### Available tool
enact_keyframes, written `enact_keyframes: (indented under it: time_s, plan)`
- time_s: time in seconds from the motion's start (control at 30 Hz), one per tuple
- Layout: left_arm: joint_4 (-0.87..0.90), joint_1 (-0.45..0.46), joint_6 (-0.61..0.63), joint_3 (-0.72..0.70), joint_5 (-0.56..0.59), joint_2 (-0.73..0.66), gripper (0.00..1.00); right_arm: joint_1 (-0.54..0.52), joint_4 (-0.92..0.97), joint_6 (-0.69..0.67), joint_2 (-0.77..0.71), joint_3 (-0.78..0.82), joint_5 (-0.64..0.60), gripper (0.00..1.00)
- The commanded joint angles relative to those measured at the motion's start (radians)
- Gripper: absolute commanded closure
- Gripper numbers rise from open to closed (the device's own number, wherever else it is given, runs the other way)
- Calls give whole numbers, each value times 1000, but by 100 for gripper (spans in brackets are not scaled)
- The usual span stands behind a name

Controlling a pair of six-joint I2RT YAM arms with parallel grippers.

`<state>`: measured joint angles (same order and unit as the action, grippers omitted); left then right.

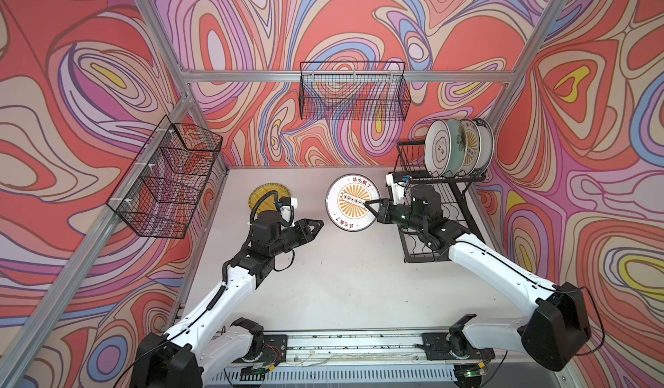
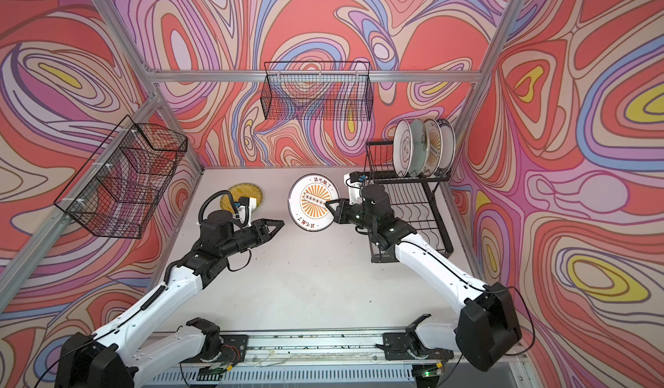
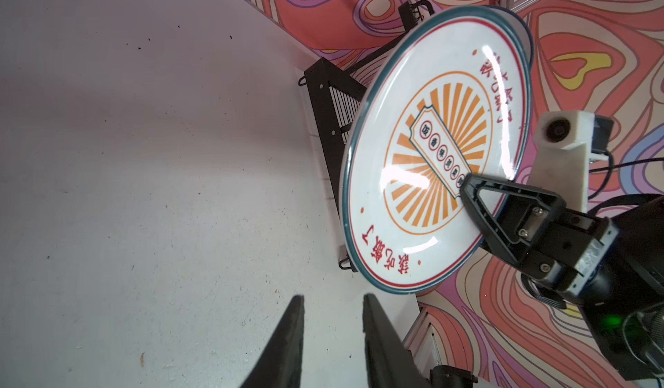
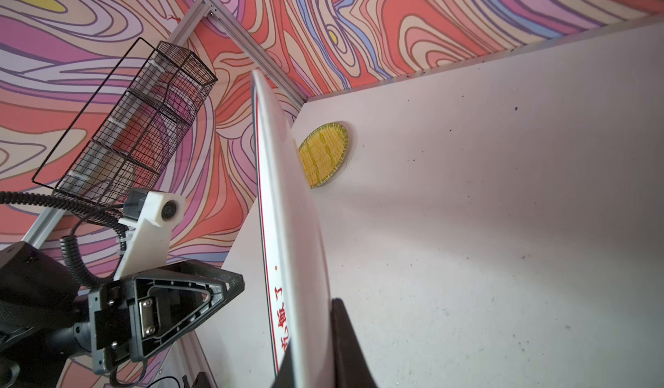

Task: Load plates into a dish rack
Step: Pick up the plate from the center of the table, then place the plate on the dish rack.

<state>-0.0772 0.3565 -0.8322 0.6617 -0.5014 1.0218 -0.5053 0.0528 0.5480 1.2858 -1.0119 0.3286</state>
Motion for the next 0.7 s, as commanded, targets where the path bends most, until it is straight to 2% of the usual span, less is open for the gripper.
enact_keyframes:
  time_s: [0.0,0.17,0.3,0.67]
  plan:
    - [71,5,54,42,33,-27,69,-1,30,-67,-48,-49,-71,100]
    - [191,4,123,92,78,-53,68,0,79,-123,-88,-81,-167,100]
    - [251,5,149,111,99,-73,68,0,167,-200,-126,-130,-295,100]
    - [319,4,179,134,128,-111,67,4,308,-343,-191,-251,-611,100]
